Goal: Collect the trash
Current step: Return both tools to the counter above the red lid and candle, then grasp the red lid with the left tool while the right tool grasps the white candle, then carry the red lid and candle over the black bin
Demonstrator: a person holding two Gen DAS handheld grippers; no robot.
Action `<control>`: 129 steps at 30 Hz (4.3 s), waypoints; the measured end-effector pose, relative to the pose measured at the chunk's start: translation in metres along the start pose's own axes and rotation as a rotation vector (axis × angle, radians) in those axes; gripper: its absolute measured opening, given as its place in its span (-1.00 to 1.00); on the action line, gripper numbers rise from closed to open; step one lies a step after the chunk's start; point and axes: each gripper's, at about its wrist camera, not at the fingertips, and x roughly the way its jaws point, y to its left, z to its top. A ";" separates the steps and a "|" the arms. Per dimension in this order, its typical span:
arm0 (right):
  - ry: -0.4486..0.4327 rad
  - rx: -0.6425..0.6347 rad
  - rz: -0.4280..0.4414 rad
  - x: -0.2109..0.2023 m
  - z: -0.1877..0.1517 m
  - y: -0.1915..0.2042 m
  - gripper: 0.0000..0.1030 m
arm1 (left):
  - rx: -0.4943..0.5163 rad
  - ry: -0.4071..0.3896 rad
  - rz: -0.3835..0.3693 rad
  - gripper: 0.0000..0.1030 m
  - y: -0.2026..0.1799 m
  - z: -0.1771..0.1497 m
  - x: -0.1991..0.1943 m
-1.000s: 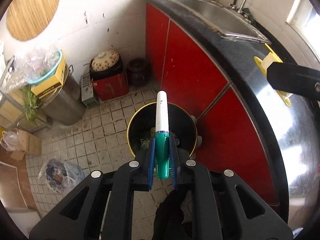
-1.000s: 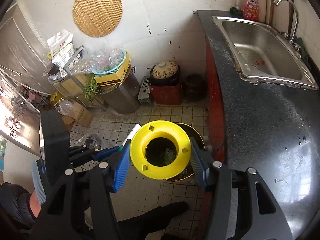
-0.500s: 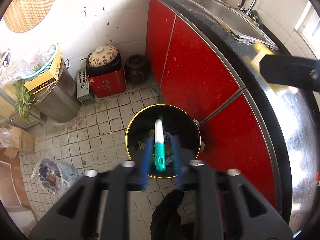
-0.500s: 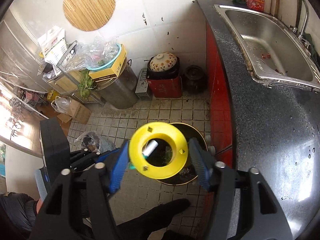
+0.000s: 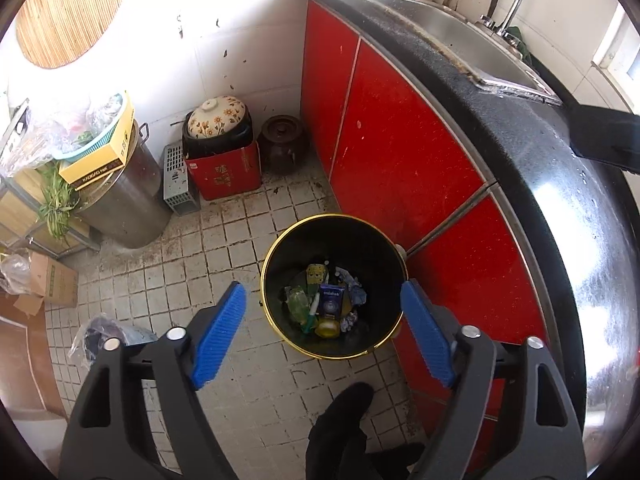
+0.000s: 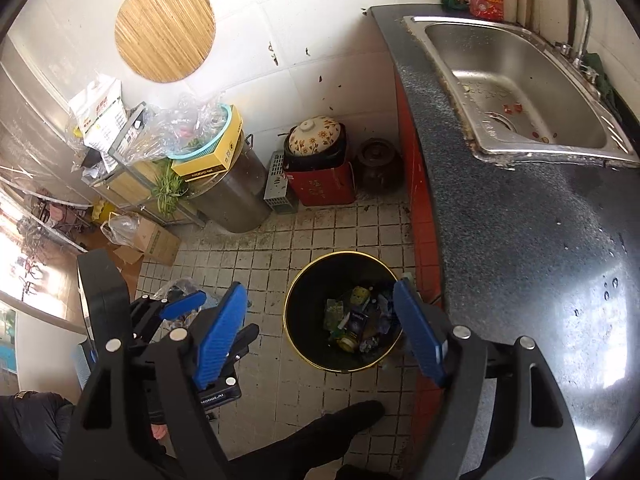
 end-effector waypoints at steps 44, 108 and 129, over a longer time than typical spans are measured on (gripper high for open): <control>-0.444 1.105 -0.913 -0.379 -0.499 -0.189 0.53 | 1.335 -0.102 -0.716 0.68 -0.530 -0.225 -0.156; -0.327 1.178 -0.786 -0.376 -0.527 -0.316 -0.47 | 1.266 -0.050 -0.672 -0.05 -0.640 -0.201 -0.128; -0.321 1.094 -0.789 -0.354 -0.518 -0.218 -0.47 | 1.229 -0.082 -0.655 -0.05 -0.535 -0.219 -0.160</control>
